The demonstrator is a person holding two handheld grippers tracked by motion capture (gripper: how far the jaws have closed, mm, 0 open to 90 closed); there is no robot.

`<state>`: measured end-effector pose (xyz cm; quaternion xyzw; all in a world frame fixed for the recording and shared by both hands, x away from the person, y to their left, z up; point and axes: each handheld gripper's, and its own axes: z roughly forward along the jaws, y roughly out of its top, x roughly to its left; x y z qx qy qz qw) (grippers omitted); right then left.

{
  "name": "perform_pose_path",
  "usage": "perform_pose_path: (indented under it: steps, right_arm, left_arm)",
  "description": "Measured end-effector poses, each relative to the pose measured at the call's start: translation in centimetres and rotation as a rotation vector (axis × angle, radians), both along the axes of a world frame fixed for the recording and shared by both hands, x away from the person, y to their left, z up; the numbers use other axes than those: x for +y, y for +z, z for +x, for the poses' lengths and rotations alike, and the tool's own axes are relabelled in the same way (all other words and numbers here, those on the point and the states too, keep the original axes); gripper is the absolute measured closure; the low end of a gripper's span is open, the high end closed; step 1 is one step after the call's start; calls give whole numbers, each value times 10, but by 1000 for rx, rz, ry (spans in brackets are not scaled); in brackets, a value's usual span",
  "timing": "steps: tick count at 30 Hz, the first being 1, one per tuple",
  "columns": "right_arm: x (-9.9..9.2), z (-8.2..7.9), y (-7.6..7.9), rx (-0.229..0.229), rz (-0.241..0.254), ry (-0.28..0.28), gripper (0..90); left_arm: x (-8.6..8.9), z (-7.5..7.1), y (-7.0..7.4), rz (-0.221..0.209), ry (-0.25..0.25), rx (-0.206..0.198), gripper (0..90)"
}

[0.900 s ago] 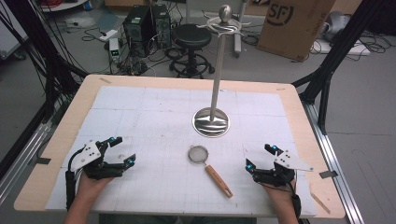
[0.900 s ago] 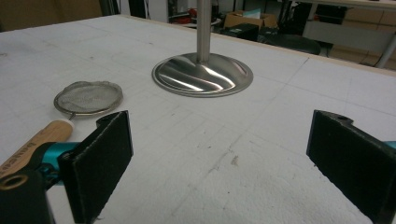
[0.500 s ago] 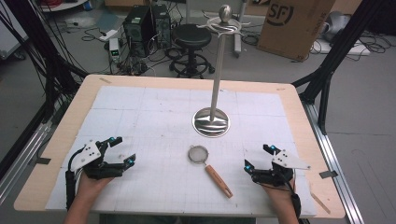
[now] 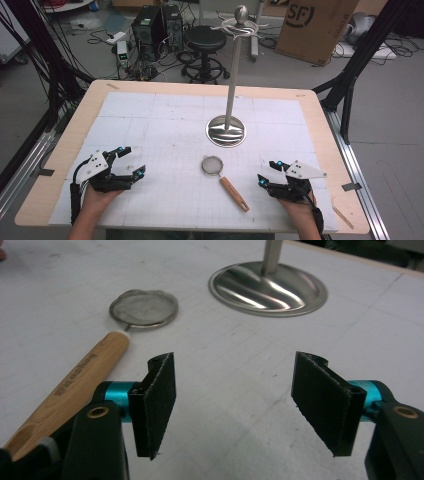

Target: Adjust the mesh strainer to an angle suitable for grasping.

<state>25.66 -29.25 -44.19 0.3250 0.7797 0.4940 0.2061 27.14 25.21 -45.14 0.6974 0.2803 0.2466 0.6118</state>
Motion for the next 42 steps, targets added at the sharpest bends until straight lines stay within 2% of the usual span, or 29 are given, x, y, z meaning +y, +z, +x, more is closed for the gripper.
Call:
perform_pose_path:
  steps: [2, 7, 12, 22, 30, 38, 42]
  right_arm:
    - [4, 0, -1, 19, -13, 26, 402]
    - [13, 0, -1, 61, -41, 106, 469]
    - [20, 0, -2, 118, -68, 185, 617]
    - [33, -4, -4, 172, -129, 289, 798]
    - [52, -7, -6, 191, -168, 377, 824]
    - [62, -8, -7, 202, -175, 403, 825]
    - [75, -10, -6, 201, -185, 437, 830]
  left_arm:
    - [0, 0, 0, 0, -2, 1, 154]
    - [0, 0, 0, -2, 0, 3, 154]
    - [0, 0, 0, -3, 1, 4, 154]
    - [0, 0, 0, 1, -1, 3, 154]
    - [0, 0, 0, -4, -1, 6, 154]
    - [0, 0, 0, -3, 0, 5, 155]
    - [0, 0, 0, -4, 0, 7, 155]
